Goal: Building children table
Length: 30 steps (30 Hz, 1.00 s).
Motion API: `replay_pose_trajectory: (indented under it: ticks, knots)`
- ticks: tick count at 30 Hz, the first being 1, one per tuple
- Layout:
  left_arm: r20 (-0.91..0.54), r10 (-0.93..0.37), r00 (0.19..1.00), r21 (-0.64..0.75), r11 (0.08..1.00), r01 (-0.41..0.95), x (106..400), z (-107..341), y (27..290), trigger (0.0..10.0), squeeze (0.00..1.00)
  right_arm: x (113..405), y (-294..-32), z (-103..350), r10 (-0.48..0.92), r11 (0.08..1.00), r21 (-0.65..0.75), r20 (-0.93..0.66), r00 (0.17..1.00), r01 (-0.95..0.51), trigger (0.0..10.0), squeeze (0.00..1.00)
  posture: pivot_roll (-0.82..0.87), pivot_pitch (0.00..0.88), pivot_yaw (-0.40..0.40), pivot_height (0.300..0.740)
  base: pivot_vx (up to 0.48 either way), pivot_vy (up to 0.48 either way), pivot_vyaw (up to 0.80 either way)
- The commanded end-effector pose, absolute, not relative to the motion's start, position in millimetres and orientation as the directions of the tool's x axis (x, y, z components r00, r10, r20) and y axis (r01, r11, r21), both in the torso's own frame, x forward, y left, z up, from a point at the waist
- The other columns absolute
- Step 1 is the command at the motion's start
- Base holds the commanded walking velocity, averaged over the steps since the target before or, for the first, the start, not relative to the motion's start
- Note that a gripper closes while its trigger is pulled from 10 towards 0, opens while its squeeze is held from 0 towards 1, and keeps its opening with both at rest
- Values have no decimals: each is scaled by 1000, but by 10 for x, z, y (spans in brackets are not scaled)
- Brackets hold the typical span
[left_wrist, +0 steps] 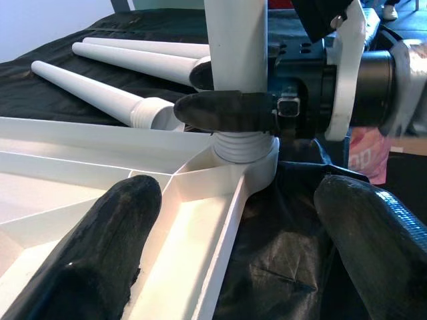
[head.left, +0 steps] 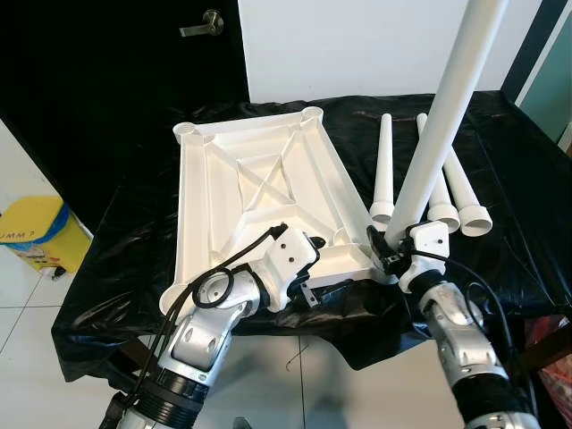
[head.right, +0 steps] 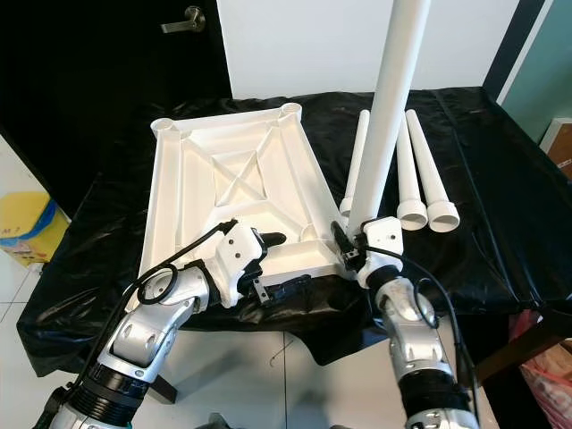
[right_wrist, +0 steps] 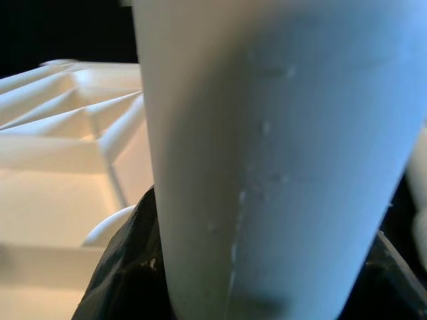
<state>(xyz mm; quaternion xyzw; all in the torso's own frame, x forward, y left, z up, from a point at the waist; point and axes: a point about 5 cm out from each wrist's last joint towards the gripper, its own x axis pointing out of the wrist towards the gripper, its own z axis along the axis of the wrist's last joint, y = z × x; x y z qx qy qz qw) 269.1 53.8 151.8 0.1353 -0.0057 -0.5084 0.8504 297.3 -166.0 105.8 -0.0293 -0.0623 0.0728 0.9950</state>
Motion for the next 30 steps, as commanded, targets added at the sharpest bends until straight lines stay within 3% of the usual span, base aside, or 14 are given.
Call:
replay_pose_trajectory:
  ticks: [1, 12, 30]
  knots:
    - [-135, -847, 514, 231, 477, 848, 2703, 1480, 547, 10000, 0, 2905, -1718, 846, 51, 996, -73, 11, 999, -50, 10000, 0, -20, 18, 28, 740, 0, 0, 0]
    - [-133, -849, 512, 226, 477, 850, 2693, 1486, 537, 10000, 0, 2828, -1536, 756, -114, 994, -9, -40, 993, 113, 10000, 0, -17, 35, 30, 740, 0, 0, 0]
    - [-132, -850, 509, 222, 475, 851, 2698, 1487, 517, 10000, 0, 2819, -1471, 832, -126, 992, 6, -7, 992, 126, 10000, 0, -23, 43, 33, 740, 0, 0, 0]
